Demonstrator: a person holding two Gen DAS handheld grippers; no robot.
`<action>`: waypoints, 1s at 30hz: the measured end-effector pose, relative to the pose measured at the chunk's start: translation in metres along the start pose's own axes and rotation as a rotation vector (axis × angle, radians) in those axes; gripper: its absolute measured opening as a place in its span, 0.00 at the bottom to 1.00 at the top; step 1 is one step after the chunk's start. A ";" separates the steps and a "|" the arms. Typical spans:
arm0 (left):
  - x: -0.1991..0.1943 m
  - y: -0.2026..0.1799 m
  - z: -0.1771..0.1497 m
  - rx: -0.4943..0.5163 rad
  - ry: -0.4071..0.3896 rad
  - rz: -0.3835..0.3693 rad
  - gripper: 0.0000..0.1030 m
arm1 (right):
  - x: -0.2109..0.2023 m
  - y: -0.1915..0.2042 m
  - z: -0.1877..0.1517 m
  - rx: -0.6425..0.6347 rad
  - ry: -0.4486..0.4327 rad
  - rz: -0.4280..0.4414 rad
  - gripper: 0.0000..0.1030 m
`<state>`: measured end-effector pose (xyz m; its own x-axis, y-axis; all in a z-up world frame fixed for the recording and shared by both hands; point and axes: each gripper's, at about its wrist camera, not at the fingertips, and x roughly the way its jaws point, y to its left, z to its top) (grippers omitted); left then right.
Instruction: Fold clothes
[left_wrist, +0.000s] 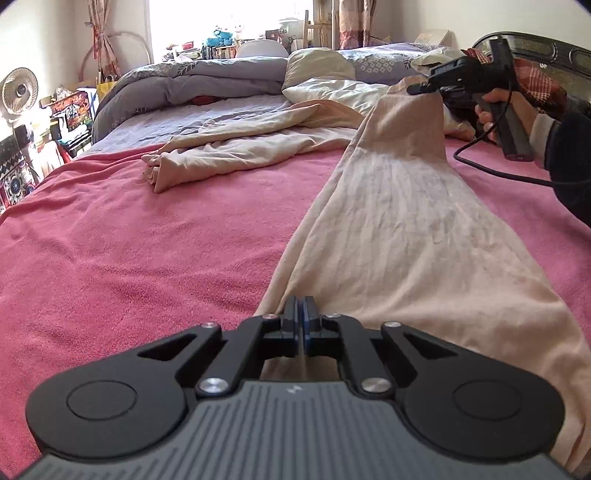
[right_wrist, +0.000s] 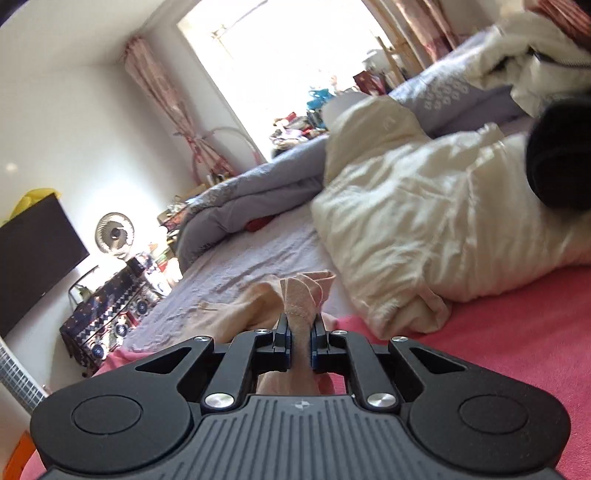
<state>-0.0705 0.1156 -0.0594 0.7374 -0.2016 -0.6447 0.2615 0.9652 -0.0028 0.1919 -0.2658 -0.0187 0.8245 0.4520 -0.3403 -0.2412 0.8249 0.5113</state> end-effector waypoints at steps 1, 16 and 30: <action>-0.002 0.004 0.002 -0.026 0.007 -0.012 0.09 | -0.011 0.018 0.005 -0.031 -0.001 0.035 0.11; -0.111 0.072 -0.033 -0.268 -0.120 0.112 0.32 | -0.154 0.214 -0.220 -0.244 0.576 0.370 0.16; -0.121 0.013 -0.036 -0.093 -0.110 -0.206 0.36 | -0.224 0.177 -0.186 -0.060 0.369 0.269 0.69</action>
<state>-0.1793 0.1586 -0.0092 0.7395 -0.4074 -0.5359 0.3582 0.9121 -0.1993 -0.1312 -0.1577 0.0011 0.4939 0.7344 -0.4655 -0.4597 0.6750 0.5771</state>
